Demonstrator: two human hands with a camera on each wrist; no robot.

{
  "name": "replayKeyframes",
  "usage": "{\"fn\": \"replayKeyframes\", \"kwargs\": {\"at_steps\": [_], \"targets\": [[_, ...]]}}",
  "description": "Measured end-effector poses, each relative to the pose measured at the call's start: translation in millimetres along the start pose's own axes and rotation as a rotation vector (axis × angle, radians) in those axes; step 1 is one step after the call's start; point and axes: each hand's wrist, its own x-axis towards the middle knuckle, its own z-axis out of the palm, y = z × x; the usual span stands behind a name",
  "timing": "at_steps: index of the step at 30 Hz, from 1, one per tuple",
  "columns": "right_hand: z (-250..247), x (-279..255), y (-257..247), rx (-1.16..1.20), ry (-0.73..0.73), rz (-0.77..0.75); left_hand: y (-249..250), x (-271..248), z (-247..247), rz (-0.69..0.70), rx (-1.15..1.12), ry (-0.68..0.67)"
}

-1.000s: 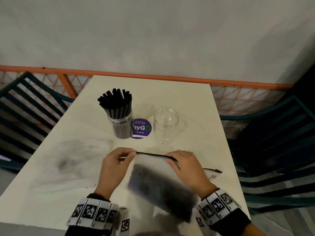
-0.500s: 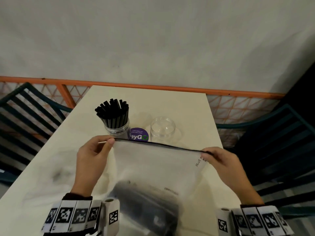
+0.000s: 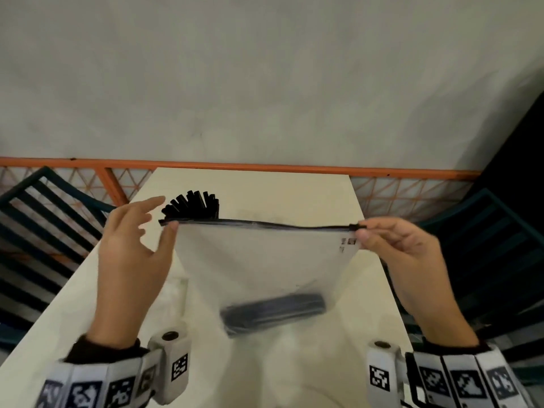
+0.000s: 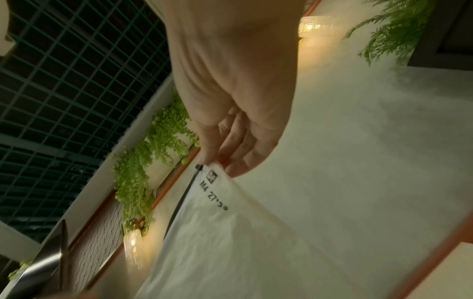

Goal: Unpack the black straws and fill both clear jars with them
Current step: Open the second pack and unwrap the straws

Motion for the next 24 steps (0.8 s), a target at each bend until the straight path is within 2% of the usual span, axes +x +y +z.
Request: {"fn": "replayKeyframes", "kwargs": {"at_steps": [2,5,8,11,18,24], "targets": [[7.9,-8.4,5.3,-0.033,0.02,0.034,19.3,-9.2,9.7,0.136,0.039,-0.002],[19.7,-18.8,8.3,-0.093,0.019,0.031,55.0,-28.5,38.4,0.333,-0.086,-0.168],[27.4,-25.4,4.9,-0.136,0.004,-0.029,80.0,-43.9,68.7,0.423,-0.116,-0.267],[28.5,-28.9,0.8,-0.203,-0.002,-0.086,88.4,-43.4,81.5,0.492,-0.08,-0.27],[23.5,-31.6,-1.0,-0.28,0.059,-0.109,82.6,-31.6,74.9,0.559,0.028,-0.264],[-8.0,-22.6,-8.5,-0.23,0.218,-0.028,37.3,-10.4,40.5,0.424,0.153,-0.242]]}}
